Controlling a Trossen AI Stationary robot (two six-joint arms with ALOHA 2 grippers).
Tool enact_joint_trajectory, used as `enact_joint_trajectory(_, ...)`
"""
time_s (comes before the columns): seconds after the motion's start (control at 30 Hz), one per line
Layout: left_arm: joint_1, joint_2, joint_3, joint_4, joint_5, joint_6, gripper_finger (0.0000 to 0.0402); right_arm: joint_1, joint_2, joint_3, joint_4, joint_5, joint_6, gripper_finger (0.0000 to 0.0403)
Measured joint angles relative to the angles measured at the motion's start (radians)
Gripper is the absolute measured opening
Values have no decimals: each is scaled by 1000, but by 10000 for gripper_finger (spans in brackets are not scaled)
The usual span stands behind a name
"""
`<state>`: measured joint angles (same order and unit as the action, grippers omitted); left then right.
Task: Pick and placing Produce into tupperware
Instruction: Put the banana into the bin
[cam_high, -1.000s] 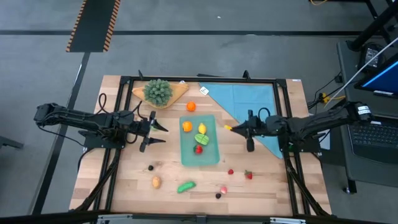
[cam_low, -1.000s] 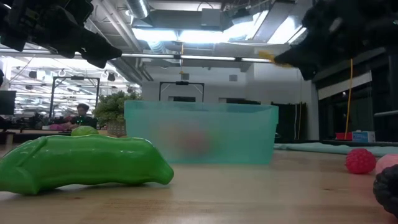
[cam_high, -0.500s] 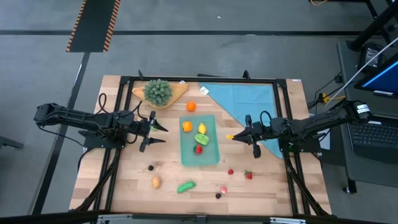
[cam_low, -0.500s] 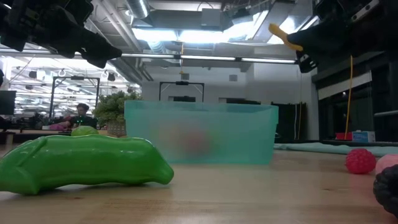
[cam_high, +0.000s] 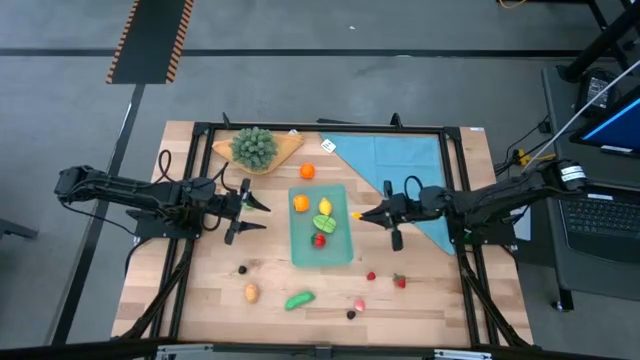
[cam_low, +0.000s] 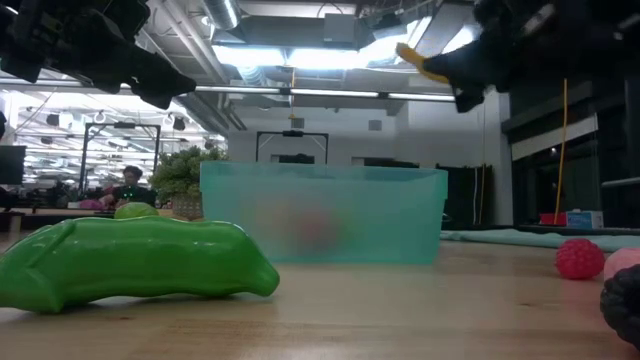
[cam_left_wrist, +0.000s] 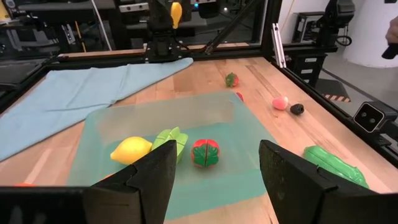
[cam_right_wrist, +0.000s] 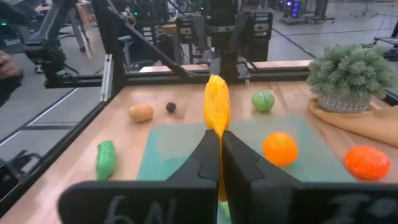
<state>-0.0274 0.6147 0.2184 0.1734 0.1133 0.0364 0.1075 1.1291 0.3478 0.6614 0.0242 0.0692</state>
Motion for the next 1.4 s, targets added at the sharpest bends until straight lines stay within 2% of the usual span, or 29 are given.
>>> enact_joint_trajectory(0.3, 0, 0, 0, 0, 0, 43, 220, -46, 228, 148, 106, -55, -24, 6)
enact_joint_trajectory(0.4, 0, 0, 0, 0, 17, 45, 220, -59, 289, 199, 106, -59, -24, 6)
enact_joint_trajectory(0.5, 0, 0, 0, 0, 38, 52, 220, -80, 338, 253, 93, -112, -25, 6)
enact_joint_trajectory(0.83, 0, 0, 0, 0, 39, 55, 220, -145, 362, 485, -392, -217, -17, 6)
enact_joint_trajectory(1.03, 0, 0, 0, 3, 39, 79, 220, -151, 362, 622, -684, -228, -6, 6)
enact_joint_trajectory(1.2, 0, 0, 0, -2, 39, 79, 220, -151, 362, 688, -797, -228, -11, 6)
enact_joint_trajectory(1.4, 0, 0, 0, -3, 39, 79, 220, -150, 362, 719, -836, -252, -22, 6)
